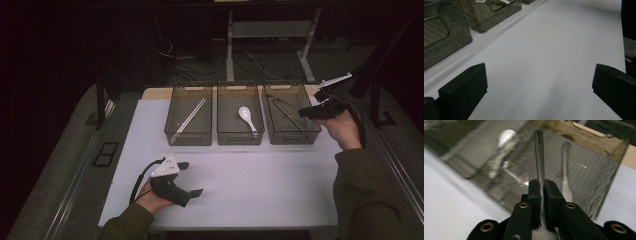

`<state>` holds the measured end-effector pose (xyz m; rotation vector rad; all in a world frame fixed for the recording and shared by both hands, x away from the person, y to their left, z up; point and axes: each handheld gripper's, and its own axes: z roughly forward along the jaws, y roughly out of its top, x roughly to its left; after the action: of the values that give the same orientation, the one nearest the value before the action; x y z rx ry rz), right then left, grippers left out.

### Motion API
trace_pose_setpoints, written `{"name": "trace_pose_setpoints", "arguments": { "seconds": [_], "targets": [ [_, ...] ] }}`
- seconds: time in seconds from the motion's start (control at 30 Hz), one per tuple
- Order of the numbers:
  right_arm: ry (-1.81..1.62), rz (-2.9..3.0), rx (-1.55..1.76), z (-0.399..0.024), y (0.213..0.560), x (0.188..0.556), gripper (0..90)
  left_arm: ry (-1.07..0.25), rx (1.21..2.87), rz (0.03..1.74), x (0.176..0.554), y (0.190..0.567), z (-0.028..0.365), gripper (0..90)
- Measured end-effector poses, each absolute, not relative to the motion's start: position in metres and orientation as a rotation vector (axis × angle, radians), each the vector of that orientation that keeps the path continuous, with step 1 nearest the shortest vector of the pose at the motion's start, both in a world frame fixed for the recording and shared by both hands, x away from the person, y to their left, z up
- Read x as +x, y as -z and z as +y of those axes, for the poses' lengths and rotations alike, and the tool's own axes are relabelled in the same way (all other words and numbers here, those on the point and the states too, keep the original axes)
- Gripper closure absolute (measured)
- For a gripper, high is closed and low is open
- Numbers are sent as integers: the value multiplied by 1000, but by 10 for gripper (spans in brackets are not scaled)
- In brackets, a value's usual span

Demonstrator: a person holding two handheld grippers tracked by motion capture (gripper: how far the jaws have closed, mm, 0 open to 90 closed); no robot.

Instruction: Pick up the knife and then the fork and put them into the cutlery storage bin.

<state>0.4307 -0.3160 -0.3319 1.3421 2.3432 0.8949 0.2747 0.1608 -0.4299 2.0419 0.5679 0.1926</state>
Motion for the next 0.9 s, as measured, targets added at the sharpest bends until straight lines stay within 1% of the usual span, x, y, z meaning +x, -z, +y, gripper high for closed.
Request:
{"name": "trace_pose_setpoints", "arguments": {
  "seconds": [0.2, 0.53, 0.6, 0.73, 0.9],
  "targets": [
    [-852, 2304, 1435, -316, 358, 460, 840, -186, 2035, 572, 275, 430, 160, 0],
    [-757, 2360, 1528, -310, 389, 477, 826, -185, 2034, 574, 275, 430, 160, 0],
    [-783, 2343, 1528, -309, 390, 477, 762, -185, 2034, 574, 275, 430, 161, 0],
    [-835, 2333, 1512, -310, 386, 475, 666, -186, 2029, 578, 274, 430, 161, 0],
    [-939, 2316, 1492, -313, 379, 462, 518, -189, 2031, 575, 273, 429, 162, 0]
  ]
}}
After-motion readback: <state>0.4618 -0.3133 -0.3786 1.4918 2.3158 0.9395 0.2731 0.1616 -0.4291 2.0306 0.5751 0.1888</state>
